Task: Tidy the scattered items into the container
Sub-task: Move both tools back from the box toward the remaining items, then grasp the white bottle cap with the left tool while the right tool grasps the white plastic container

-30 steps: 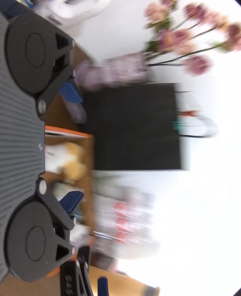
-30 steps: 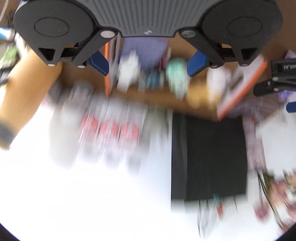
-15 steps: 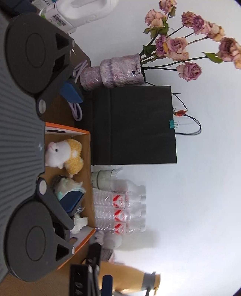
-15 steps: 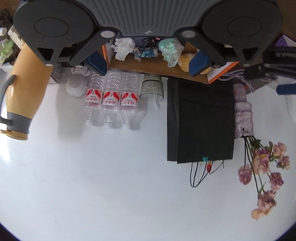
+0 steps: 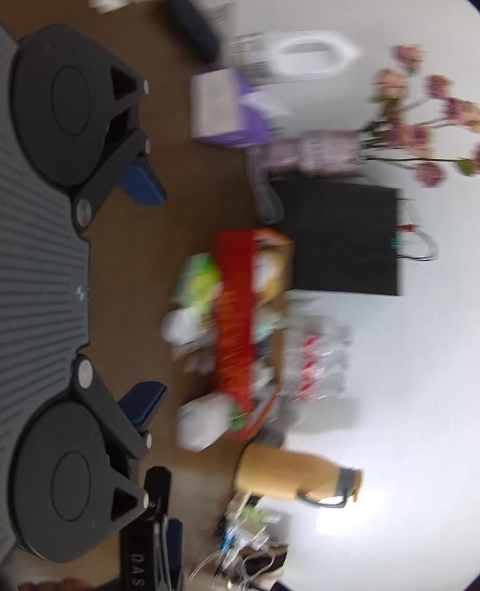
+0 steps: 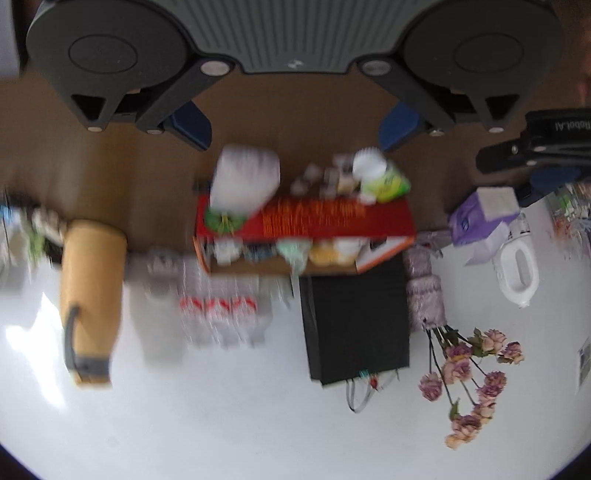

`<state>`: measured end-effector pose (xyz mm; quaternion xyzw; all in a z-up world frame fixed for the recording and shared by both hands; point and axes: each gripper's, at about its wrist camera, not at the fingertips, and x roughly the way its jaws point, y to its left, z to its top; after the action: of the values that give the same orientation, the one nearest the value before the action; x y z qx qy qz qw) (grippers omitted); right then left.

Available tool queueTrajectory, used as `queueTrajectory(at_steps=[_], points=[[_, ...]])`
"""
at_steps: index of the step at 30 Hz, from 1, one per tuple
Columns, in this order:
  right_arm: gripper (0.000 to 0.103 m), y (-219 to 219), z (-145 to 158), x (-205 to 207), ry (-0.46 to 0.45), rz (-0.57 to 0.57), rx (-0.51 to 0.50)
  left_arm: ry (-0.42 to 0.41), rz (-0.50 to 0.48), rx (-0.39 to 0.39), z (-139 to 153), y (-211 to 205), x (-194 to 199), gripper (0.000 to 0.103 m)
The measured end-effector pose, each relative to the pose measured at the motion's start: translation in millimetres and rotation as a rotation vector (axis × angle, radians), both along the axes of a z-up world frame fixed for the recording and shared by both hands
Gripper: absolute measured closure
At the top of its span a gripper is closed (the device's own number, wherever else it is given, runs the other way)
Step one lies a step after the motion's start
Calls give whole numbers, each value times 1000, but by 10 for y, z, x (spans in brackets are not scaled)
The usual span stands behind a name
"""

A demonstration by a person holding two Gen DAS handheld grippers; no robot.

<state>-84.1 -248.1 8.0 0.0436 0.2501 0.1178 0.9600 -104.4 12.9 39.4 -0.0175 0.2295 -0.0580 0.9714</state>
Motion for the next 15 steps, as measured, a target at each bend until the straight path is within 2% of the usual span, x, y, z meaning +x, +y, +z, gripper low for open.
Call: queueTrajectory(at_steps=[3,7,8,10,11,15], points=[[5,-60,-85,-111,31,-11,6,16,0,30,-52,3,-24,0],[5,-92,-67,24,23,-59,-15,11,-36,25,-36,-43,174,0],[5,-95,-59,96,24,-70,-15,21,-83,33,-39,-95,279,4],[5,-106,-42,281,27,-77,-25,38,-171,55,-70,-247,506,19],[6,-104,-42,381,32,-71,-32,46,-185,61,-86,-314,633,27],[12,-99,-21,750,68,-57,-49,100,-175,63,-149,-475,1152,33]])
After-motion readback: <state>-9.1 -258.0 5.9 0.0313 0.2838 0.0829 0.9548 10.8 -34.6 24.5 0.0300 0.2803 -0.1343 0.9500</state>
